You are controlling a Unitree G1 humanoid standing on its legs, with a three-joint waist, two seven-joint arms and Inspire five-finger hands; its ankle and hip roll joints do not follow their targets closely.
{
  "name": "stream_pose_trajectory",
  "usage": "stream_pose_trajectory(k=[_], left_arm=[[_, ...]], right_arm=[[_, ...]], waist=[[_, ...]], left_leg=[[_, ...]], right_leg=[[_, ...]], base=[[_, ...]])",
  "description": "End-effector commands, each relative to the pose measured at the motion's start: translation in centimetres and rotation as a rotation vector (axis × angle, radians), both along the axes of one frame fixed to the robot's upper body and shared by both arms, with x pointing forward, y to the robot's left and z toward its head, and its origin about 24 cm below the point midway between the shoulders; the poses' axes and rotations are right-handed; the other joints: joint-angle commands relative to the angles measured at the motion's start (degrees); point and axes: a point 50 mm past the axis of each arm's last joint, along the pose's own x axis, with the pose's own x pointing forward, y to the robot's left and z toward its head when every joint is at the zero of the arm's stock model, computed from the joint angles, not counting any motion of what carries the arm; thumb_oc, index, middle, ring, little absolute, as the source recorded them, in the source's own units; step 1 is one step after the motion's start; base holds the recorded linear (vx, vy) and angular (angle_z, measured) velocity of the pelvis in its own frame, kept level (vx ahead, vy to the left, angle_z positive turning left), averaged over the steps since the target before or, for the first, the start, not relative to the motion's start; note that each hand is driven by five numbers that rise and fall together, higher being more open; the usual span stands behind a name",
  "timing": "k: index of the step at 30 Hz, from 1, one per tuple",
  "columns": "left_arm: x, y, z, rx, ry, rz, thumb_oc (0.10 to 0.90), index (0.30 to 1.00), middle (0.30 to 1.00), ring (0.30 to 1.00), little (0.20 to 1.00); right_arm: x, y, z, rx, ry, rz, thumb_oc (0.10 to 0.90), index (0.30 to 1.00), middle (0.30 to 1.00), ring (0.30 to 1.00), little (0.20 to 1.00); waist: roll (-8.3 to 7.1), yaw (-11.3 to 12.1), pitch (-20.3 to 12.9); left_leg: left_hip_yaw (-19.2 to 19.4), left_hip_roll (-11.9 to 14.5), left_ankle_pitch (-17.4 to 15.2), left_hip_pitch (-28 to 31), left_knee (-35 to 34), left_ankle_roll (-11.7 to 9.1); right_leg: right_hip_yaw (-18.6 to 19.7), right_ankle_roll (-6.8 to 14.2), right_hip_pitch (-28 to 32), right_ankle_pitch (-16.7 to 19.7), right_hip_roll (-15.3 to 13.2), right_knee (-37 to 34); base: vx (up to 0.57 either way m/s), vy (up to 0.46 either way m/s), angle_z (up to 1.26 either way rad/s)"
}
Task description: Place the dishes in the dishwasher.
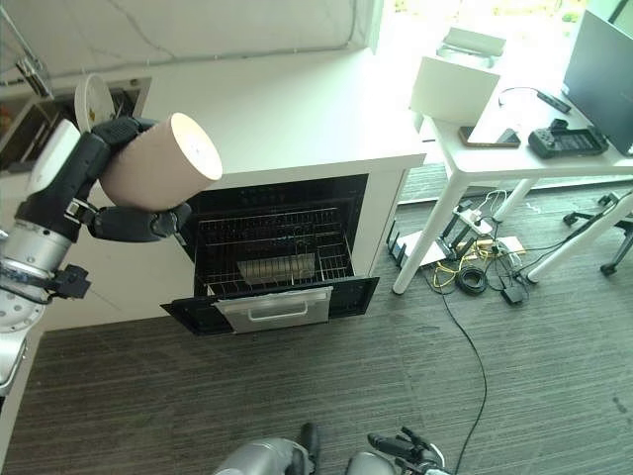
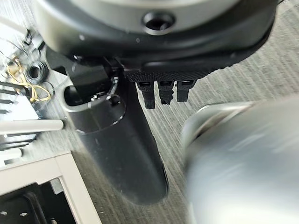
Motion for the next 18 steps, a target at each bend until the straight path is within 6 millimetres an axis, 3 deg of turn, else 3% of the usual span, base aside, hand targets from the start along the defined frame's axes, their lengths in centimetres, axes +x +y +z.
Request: stream_pose_trajectory(k=[1,6,8,16,18], left_arm=[[-1.8,-1.2,5.7,0.0,-0.289,-0.035,0.4,0.3,0.3,0.3,0.3],[-1.9,-1.0,6.2,0.017,-0.275,-0.028,0.4,0.3,0.3,0.3,0.3],[-2.0,-0.9,6.4,0.021,-0.269,-0.027,0.4,0.3,0.3,0.3,0.3],[-2.5,-0.1,6.5,0.02,-0.239,0.017,0.4,0.3,0.3,0.3,0.3],[-2.6,0.2,6.9,0.027,-0.235,0.04,0.4,0.3,0.3,0.3,0.3]], right_arm=[[-0.6,-2.9,0.7,-0.071,0.01,0.0,0.8,0.9,0.9,0.9,0.9],[-1.0,-2.8,0.5,-0.058,0.042,0.024,0.8,0.9,0.9,0.9,0.9],[-1.2,-2.8,0.4,-0.055,0.048,0.034,0.8,0.9,0.9,0.9,0.9],[0.1,-3.0,0.9,-0.069,0.019,0.107,0.8,0.9,0.9,0.9,0.9],[0.4,-3.3,1.2,-0.068,0.01,0.122,0.8,0.9,0.9,0.9,0.9]], waist=[[0.87,-0.9,-2.3],[-0.73,-0.8,-3.8],[-0.86,-0.5,-4.6],[-1.11,0.8,-6.7],[-0.74,0.8,-6.6]], left_leg=[[-4.7,3.2,-1.6,4.2,-6.9,-7.8],[-5.0,3.2,-3.9,4.4,-6.9,-7.8],[-5.1,4.0,-4.0,4.3,-6.9,-8.2],[-2.9,9.9,-2.6,4.7,-6.9,-11.4],[-2.5,12.4,-1.1,4.2,-6.9,-13.1]], right_leg=[[-0.3,3.5,0.6,5.3,0.9,-3.0],[4.3,6.0,-3.4,6.7,-1.3,-3.0],[4.7,5.9,-3.3,5.8,-1.1,-3.0],[0.2,3.7,0.4,1.6,0.3,-3.0],[-1.4,2.4,1.5,0.1,1.5,-3.0]], base=[[0.07,-0.098,0.11],[0.12,-0.178,0.29],[0.15,-0.226,0.5],[0.16,-0.232,0.32],[0.16,-0.302,0.26]])
